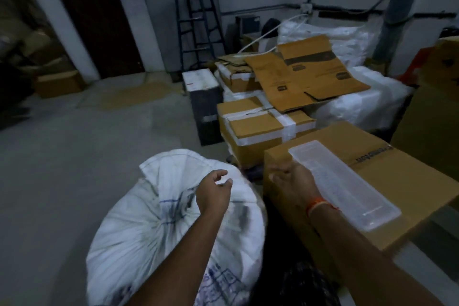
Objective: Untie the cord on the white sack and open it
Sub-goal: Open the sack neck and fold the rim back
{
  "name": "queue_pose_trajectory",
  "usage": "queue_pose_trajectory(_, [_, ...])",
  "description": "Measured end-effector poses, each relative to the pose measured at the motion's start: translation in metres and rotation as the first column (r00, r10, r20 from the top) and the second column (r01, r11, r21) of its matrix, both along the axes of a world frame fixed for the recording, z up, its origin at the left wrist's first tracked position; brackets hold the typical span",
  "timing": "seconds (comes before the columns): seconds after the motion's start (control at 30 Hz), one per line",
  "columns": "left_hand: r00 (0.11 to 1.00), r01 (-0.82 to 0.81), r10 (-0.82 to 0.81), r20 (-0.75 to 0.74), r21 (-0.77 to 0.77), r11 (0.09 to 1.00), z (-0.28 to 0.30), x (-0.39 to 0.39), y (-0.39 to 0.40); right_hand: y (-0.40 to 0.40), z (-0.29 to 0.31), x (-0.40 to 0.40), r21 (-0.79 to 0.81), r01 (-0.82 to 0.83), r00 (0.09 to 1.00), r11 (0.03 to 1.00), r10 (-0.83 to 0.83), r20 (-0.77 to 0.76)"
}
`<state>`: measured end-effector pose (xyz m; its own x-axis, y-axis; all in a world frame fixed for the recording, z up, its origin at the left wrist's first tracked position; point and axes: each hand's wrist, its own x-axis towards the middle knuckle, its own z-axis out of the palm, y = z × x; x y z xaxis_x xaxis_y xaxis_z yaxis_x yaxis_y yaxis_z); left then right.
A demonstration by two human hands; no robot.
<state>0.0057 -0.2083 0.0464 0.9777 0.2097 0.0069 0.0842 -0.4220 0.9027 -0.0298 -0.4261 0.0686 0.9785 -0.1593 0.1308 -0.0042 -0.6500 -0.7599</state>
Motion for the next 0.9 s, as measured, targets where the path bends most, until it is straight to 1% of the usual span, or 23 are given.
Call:
queue_pose_trajectory(0.1, [0.996, -0.088, 0.087, 0.021, 0.026, 0.996, -0.002, -0.004, 0.052, 0.049, -0.013, 0.013, -0.02, -0.126, 0.991, 0.992, 0.127, 0.037])
queue_pose_trajectory(0.2, [0.987, -0.158, 0.157, 0.032, 0.039, 0.987, -0.003, -0.003, 0.09, 0.086, -0.026, 0.026, 0.04, -0.183, 0.983, 0.982, 0.184, -0.006])
queue_pose_trajectory(0.33, [0.982, -0.187, 0.185, 0.045, 0.059, 0.981, -0.011, 0.011, 0.121, 0.125, -0.037, 0.04, 0.093, -0.211, 0.977, 0.973, 0.213, -0.004])
queue_pose_trajectory(0.47, [0.98, -0.186, 0.173, 0.098, 0.148, 0.971, -0.021, 0.034, 0.141, 0.159, -0.043, 0.058, 0.138, -0.211, 0.977, 0.968, 0.215, -0.015])
queue_pose_trajectory(0.7, [0.978, -0.183, 0.157, 0.137, 0.198, 0.963, -0.051, 0.077, 0.164, 0.217, -0.059, 0.103, 0.039, -0.249, 0.967, 0.968, 0.246, 0.068])
queue_pose_trajectory(0.77, [0.975, -0.209, 0.183, 0.129, 0.226, 0.951, -0.06, 0.089, 0.17, 0.23, -0.066, 0.118, -0.012, -0.221, 0.971, 0.975, 0.221, 0.094])
queue_pose_trajectory(0.87, [0.963, -0.267, 0.254, 0.095, 0.185, 0.946, -0.073, 0.102, 0.175, 0.243, -0.077, 0.141, -0.047, -0.146, 0.985, 0.988, 0.149, 0.083])
queue_pose_trajectory(0.9, [0.964, -0.264, 0.252, 0.085, 0.171, 0.949, -0.076, 0.105, 0.176, 0.246, -0.079, 0.147, -0.047, -0.128, 0.988, 0.991, 0.132, 0.079])
